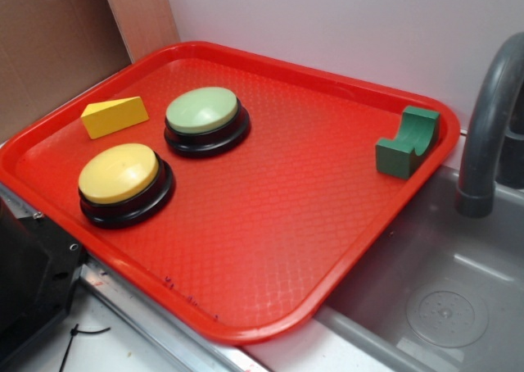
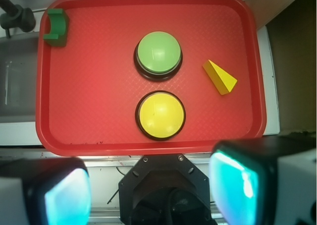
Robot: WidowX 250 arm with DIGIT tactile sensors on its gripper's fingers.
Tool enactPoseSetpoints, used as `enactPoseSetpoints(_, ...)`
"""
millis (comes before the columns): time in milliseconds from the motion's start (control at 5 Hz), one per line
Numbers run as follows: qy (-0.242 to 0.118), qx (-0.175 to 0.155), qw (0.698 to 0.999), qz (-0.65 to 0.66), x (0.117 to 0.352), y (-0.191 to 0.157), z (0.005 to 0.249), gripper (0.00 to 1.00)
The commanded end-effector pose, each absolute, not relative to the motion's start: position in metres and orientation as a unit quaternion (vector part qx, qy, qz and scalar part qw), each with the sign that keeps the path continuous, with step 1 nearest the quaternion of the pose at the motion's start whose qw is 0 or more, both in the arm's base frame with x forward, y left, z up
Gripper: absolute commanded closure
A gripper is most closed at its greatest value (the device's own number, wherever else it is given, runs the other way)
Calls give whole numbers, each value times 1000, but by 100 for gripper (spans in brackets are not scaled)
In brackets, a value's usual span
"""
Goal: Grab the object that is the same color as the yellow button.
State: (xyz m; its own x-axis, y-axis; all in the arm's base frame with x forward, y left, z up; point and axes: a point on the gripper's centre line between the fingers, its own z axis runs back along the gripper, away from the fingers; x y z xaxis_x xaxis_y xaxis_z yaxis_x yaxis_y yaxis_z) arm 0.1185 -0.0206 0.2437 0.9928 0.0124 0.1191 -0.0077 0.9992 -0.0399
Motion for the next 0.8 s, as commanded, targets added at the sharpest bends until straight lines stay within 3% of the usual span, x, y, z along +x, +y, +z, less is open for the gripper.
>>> enactPoseSetpoints(0,-60,-20,998,5,118,-21,244,0)
enactPoseSetpoints(600,-71,-48,995,-58,126,37,196,0)
